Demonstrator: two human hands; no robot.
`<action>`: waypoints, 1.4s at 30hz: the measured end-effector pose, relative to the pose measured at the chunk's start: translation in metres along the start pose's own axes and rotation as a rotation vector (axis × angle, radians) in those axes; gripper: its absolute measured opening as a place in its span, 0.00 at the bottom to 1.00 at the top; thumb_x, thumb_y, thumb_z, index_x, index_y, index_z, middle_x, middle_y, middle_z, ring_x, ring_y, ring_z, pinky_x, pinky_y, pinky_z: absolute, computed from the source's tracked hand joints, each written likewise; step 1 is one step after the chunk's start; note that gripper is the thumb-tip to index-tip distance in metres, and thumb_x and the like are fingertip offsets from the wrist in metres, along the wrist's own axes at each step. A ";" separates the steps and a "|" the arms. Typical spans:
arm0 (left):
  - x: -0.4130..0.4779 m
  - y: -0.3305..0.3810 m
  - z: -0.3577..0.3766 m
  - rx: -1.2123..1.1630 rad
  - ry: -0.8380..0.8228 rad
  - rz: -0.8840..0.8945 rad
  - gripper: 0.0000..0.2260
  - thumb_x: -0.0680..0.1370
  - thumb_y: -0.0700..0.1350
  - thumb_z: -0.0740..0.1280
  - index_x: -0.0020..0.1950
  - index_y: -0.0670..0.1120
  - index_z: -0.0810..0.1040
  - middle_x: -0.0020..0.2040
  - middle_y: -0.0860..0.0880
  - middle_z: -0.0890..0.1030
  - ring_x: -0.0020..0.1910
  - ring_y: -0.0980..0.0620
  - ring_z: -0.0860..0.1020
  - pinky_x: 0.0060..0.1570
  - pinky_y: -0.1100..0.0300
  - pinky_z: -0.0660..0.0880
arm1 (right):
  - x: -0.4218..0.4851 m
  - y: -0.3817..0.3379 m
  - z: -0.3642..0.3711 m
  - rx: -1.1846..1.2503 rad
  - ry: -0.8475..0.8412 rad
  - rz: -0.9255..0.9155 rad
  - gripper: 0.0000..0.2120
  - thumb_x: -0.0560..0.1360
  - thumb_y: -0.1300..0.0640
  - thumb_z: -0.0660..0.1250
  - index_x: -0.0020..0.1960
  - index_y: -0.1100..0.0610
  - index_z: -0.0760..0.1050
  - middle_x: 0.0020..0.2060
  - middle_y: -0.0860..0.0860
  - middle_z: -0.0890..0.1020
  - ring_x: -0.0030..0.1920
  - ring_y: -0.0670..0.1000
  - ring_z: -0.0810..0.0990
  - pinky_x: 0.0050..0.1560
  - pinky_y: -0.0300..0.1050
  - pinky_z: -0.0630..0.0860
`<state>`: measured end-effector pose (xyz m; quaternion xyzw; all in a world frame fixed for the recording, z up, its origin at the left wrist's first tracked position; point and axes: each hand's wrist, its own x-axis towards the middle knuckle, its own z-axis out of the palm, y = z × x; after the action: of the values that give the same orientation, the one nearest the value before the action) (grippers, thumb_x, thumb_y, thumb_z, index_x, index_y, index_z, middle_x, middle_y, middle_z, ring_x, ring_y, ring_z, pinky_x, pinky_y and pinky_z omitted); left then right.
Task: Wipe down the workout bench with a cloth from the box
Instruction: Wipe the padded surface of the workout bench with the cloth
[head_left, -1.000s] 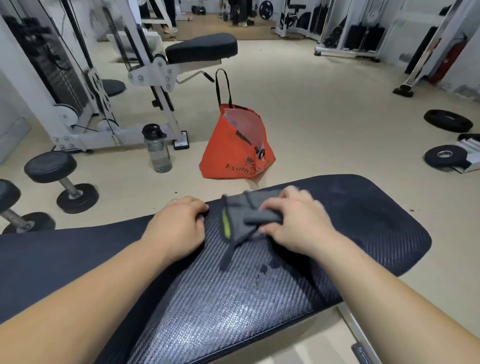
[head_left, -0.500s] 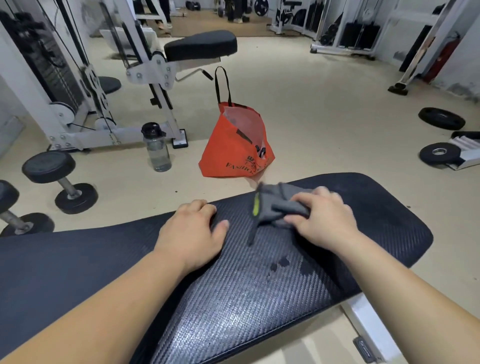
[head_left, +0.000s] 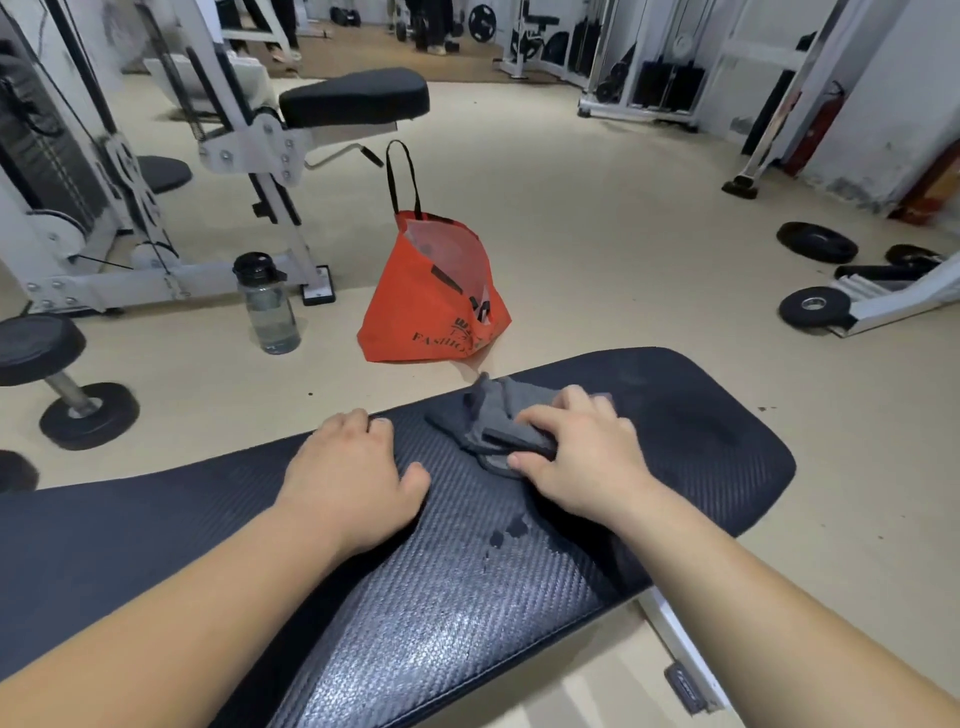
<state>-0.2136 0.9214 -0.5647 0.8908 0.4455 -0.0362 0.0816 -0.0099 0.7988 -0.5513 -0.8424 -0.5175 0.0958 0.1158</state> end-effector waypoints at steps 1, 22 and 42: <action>0.002 0.005 -0.001 0.010 0.001 0.010 0.25 0.75 0.61 0.54 0.60 0.44 0.75 0.64 0.42 0.76 0.67 0.43 0.71 0.69 0.48 0.68 | -0.005 -0.007 0.004 0.030 -0.036 -0.117 0.19 0.74 0.36 0.69 0.65 0.36 0.76 0.56 0.43 0.69 0.63 0.51 0.67 0.65 0.53 0.65; -0.026 0.021 0.011 -0.284 0.170 0.292 0.18 0.78 0.43 0.64 0.67 0.49 0.79 0.74 0.50 0.73 0.73 0.48 0.70 0.70 0.48 0.71 | -0.072 0.030 0.002 -0.001 0.101 -0.111 0.19 0.72 0.33 0.65 0.60 0.37 0.78 0.51 0.42 0.71 0.58 0.52 0.70 0.57 0.51 0.67; 0.017 0.090 0.009 -0.255 0.067 0.350 0.26 0.74 0.40 0.58 0.72 0.52 0.73 0.72 0.55 0.73 0.71 0.51 0.72 0.67 0.49 0.73 | -0.055 0.071 -0.018 -0.105 0.136 0.205 0.15 0.77 0.40 0.65 0.63 0.39 0.76 0.57 0.45 0.71 0.63 0.54 0.69 0.61 0.52 0.65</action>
<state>-0.1314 0.8806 -0.5657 0.9377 0.2877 0.0649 0.1836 0.0314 0.7172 -0.5525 -0.9003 -0.4240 0.0225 0.0958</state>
